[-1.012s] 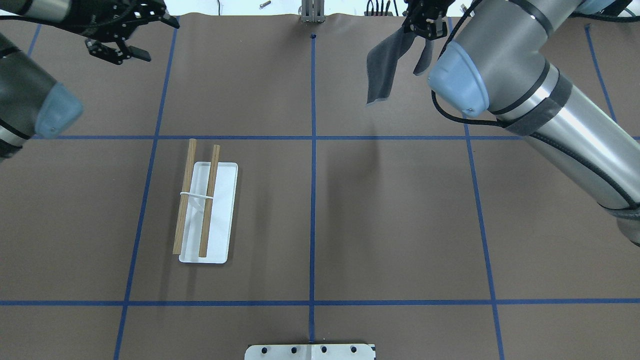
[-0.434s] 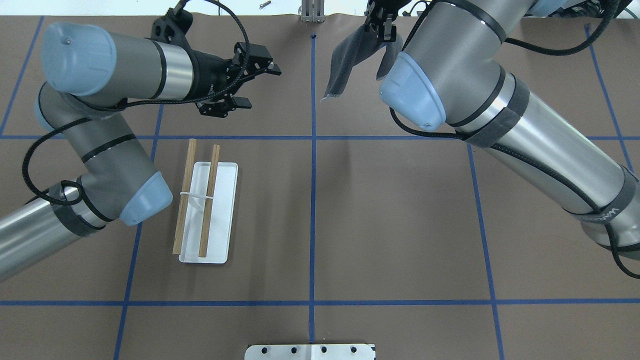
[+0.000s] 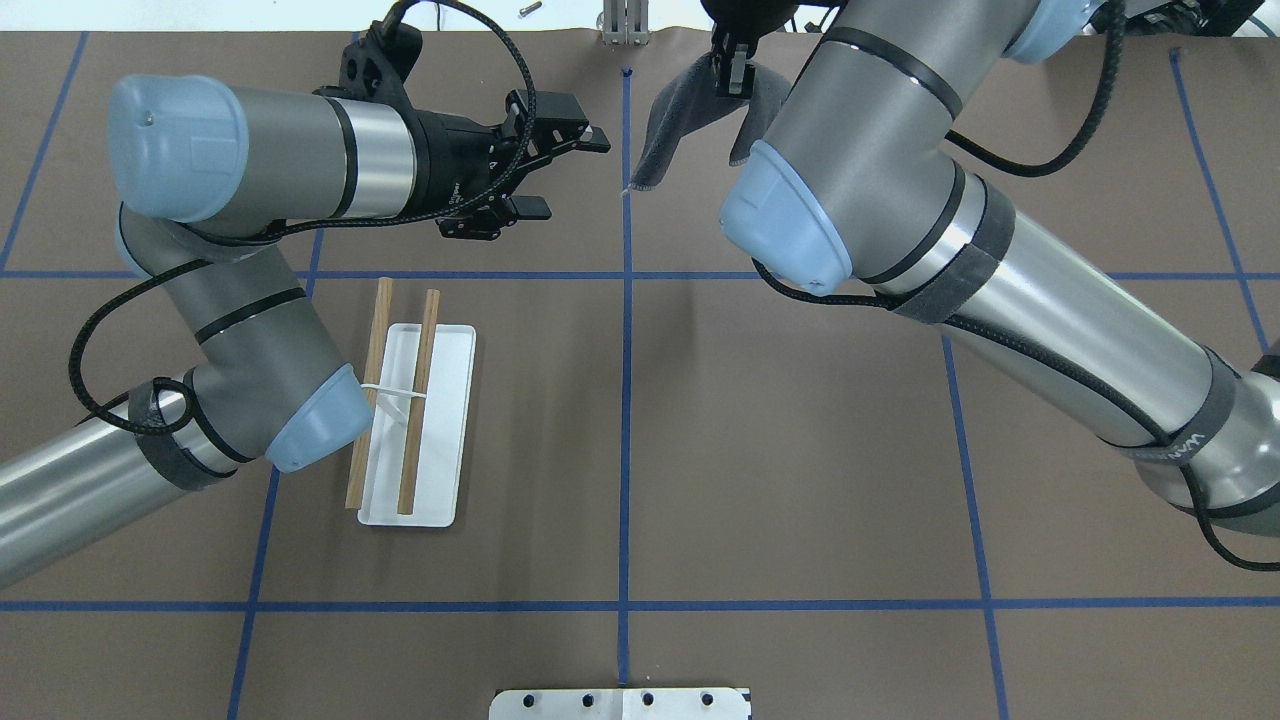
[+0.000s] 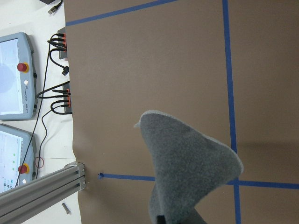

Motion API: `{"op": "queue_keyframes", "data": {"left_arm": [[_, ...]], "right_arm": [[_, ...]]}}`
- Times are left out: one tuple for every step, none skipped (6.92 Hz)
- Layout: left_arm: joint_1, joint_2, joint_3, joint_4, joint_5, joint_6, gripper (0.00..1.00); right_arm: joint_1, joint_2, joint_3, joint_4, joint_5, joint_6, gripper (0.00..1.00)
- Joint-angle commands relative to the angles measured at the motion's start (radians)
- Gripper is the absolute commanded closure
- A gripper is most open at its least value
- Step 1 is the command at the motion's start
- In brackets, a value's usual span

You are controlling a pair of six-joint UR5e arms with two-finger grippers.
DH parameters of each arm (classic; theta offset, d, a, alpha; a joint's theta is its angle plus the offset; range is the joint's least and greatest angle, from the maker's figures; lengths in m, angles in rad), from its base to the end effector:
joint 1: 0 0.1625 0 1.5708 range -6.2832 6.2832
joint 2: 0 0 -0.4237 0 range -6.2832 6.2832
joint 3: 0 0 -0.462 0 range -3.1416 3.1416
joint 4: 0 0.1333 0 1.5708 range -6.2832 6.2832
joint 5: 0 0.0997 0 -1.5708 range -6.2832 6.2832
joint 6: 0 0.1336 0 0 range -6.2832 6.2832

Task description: Hang towel on rack

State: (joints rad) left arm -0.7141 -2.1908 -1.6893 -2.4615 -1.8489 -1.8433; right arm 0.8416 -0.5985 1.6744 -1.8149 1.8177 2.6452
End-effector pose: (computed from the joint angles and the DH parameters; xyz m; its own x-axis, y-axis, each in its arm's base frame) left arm 0.4734 -0.5382 0.0893 -0.1562 -0.2071 -0.9658 0.3952 0.8830 -0.2532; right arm -0.4129 -0.6132 0.0082 -0.3163 0.9258 0.2073 -0.6817 -0.0698 -0.7283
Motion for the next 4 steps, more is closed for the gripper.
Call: {"op": "queue_keyframes", "data": {"left_arm": [[0.021,-0.006,0.014,-0.071,0.1,-0.144,0.02],[0.047,0.005,0.019,-0.085,0.132,-0.13,0.02],[0.051,-0.006,0.019,-0.085,0.149,-0.126,0.02],[0.08,-0.006,0.013,-0.085,0.157,-0.169,0.02]], "right_arm": [[-0.004,0.006,0.001,-0.001,-0.005,0.012,1.0],[-0.004,0.006,0.001,-0.001,-0.005,0.012,1.0],[-0.004,0.006,0.001,-0.001,-0.005,0.012,1.0],[-0.003,0.008,0.001,0.0,-0.005,0.012,1.0]]}}
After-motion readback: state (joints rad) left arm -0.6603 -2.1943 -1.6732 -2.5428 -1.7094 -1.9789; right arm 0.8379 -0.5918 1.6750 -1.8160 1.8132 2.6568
